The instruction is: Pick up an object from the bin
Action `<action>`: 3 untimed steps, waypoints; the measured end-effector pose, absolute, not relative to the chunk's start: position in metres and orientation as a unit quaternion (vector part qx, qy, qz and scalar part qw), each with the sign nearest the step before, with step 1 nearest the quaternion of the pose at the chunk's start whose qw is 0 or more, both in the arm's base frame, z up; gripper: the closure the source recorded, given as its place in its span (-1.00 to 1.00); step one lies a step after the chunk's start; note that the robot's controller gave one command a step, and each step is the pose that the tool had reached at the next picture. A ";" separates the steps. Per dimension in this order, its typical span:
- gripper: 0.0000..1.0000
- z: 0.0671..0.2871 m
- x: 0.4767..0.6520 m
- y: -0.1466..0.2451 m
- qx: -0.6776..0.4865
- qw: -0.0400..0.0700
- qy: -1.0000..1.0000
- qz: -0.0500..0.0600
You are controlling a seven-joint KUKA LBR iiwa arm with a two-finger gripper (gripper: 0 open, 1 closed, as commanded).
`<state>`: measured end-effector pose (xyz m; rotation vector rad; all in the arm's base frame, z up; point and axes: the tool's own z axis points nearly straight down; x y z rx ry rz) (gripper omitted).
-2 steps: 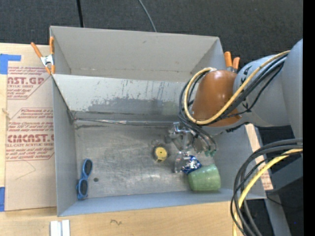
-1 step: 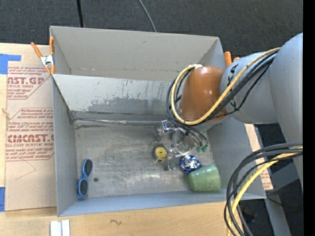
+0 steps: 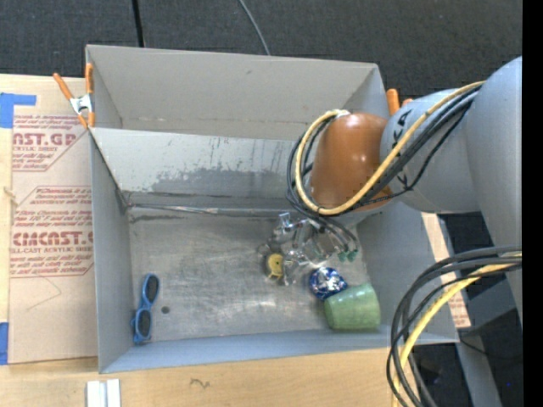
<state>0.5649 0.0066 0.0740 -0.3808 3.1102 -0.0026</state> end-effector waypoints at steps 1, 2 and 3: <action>1.00 0.176 0.561 0.000 -0.265 0.003 0.964 -0.001; 1.00 0.072 0.582 -0.007 -0.328 0.003 0.945 0.000; 1.00 0.193 0.587 0.030 -0.409 0.005 0.913 -0.001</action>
Offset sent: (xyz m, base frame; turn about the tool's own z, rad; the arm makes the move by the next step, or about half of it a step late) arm -0.0052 -0.0072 0.1001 -0.2924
